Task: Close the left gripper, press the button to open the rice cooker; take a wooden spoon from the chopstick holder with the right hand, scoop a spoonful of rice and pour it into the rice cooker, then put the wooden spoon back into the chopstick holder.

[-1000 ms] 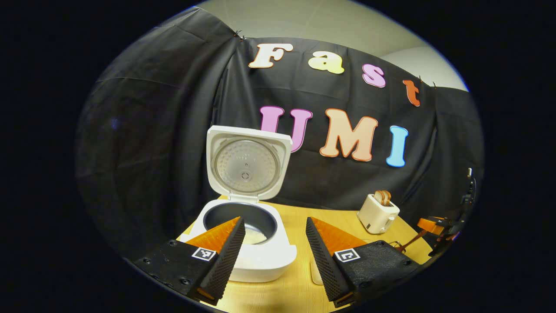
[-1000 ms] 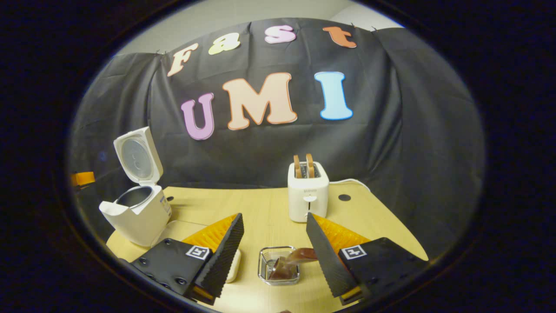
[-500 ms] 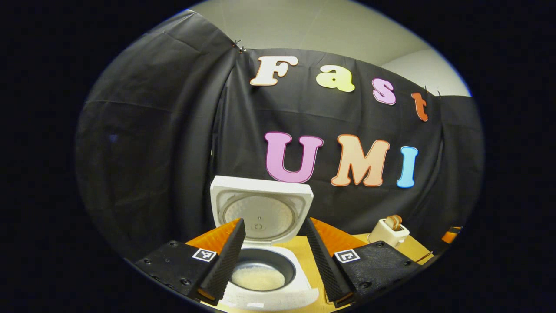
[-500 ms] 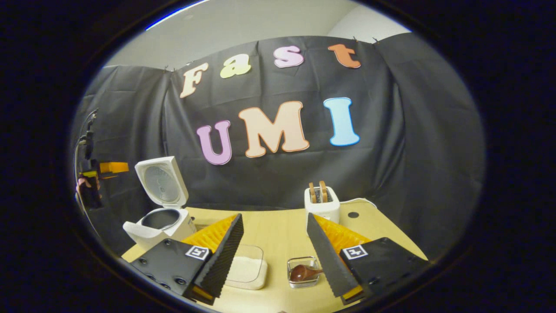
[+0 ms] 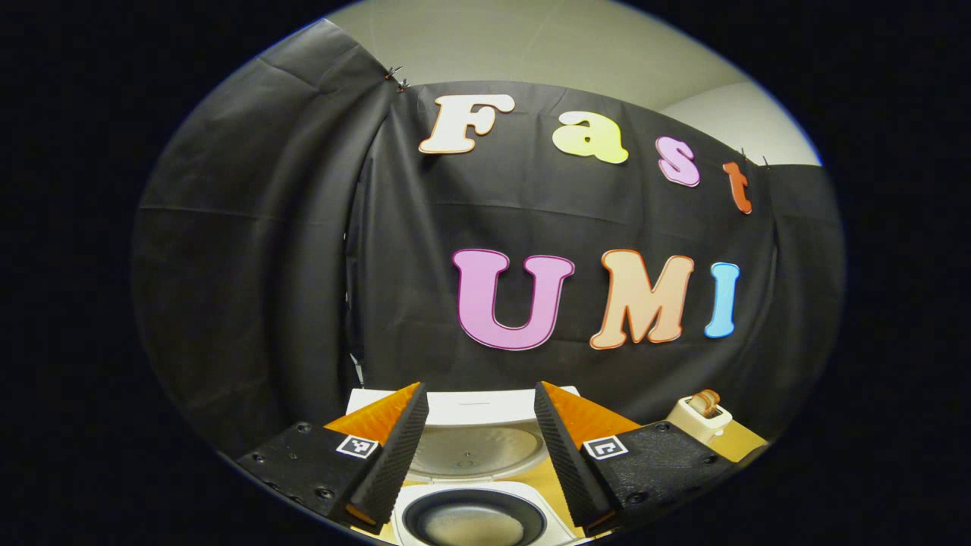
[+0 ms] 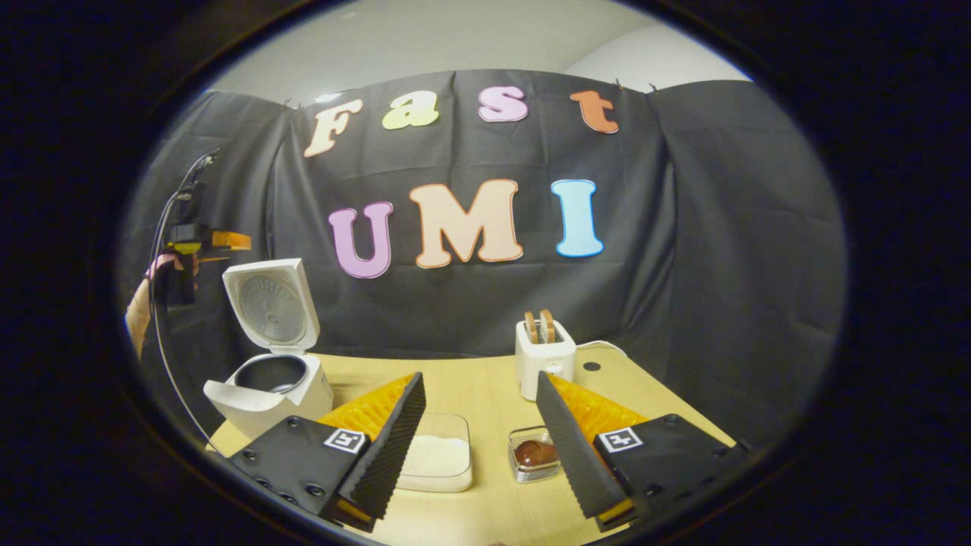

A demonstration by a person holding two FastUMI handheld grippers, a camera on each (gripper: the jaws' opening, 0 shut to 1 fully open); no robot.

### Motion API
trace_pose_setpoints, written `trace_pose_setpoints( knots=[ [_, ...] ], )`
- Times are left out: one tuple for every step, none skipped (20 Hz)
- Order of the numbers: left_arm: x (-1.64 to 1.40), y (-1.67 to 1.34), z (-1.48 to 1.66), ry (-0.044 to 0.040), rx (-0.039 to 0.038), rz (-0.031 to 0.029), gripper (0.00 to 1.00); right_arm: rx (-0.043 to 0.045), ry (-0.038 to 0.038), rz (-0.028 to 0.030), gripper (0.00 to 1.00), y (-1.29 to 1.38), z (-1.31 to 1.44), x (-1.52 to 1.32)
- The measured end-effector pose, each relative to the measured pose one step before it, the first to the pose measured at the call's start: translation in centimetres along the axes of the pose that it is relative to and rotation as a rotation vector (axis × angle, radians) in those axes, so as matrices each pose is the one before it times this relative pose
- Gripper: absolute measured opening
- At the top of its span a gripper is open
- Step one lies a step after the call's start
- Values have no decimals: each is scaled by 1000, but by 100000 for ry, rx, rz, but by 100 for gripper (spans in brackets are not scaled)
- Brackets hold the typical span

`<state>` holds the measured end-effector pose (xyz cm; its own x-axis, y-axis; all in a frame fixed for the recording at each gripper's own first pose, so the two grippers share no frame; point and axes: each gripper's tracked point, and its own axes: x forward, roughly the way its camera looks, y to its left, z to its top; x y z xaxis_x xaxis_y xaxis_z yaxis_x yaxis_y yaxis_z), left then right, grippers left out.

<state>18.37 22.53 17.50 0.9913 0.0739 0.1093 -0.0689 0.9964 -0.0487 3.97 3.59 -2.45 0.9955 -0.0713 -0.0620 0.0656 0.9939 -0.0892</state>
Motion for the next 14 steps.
trace_pose_setpoints(
  knots=[
    [948,243,175,255,349,425,82,-728,571,-766,97,306,-110,-341],
    [981,270,122,604,1023,427,82,-762,156,-342,97,327,79,-304],
    [1166,137,-64,260,1600,585,78,-891,-1,-351,97,29,33,-166],
    [1057,380,-248,1359,1340,835,82,-1065,231,-653,97,1,36,-212],
    [735,65,-266,980,329,192,82,-909,147,-741,97,-17,55,-228],
    [753,40,-380,1649,230,350,82,-594,-98,-516,96,-42,118,-79],
    [746,125,-614,1745,650,464,82,-201,19,-358,96,-22,-7,-87],
    [637,254,-442,1345,1066,961,82,-25,143,-407,96,-47,-47,-159],
    [693,157,-339,803,510,395,78,57,258,-351,95,-62,-73,-30],
    [460,-3,-324,978,655,206,82,-24,412,-457,95,-149,-134,-56],
    [391,186,-441,1077,466,491,82,-83,751,-591,95,-252,-262,-32],
    [301,177,-370,883,-8,421,82,-112,1069,-514,94,-214,-307,-5],
    [129,136,-367,1633,375,513,82,-56,787,-430,94,-257,-270,23],
    [59,52,391,-1673,22,-240,80,101,528,-289,94,-101,-153,13]
  ],
)
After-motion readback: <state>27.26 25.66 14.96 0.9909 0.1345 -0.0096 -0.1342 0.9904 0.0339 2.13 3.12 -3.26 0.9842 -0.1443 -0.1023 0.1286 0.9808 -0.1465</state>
